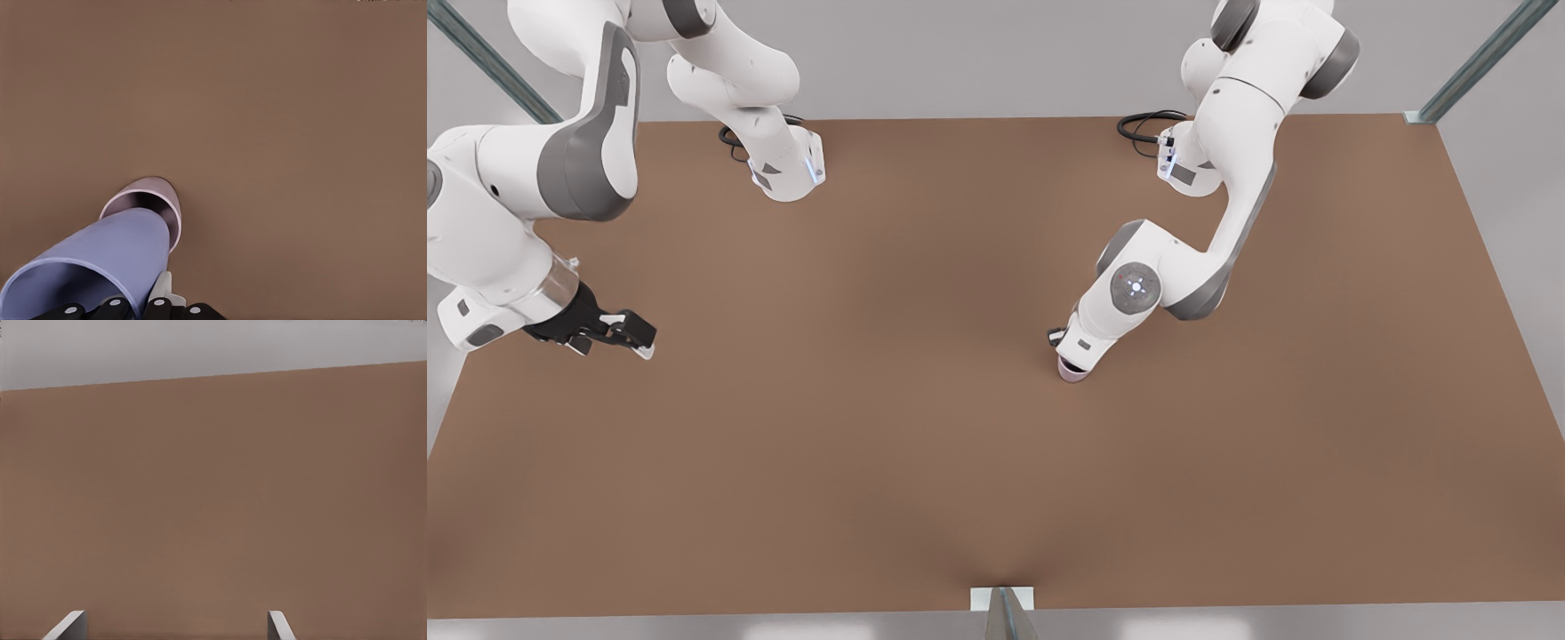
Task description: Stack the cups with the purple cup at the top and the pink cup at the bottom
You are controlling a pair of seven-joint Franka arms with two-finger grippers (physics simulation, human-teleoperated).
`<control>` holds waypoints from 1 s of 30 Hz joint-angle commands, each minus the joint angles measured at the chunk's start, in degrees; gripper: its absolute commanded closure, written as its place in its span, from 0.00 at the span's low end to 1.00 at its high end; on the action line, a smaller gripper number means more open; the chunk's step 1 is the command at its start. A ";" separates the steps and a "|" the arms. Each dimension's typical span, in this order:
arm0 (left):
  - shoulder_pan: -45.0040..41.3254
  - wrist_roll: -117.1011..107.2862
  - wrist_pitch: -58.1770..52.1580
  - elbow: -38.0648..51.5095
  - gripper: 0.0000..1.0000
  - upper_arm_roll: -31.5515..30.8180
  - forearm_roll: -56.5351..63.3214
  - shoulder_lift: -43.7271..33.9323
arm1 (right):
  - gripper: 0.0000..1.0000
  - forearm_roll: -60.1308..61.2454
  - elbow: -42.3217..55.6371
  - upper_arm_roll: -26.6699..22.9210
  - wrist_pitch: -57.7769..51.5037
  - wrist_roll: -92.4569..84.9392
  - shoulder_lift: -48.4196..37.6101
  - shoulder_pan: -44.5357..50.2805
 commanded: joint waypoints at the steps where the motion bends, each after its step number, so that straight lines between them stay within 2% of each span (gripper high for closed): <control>1: -0.01 -6.72 0.43 0.03 0.79 -0.02 -0.06 -0.02 | 0.00 0.06 -0.03 0.00 0.09 -3.76 -0.05 0.08; 30: -0.01 -7.16 0.95 -0.24 0.77 -0.02 0.65 2.26 | 0.00 0.24 0.06 0.00 0.26 -3.76 0.04 0.17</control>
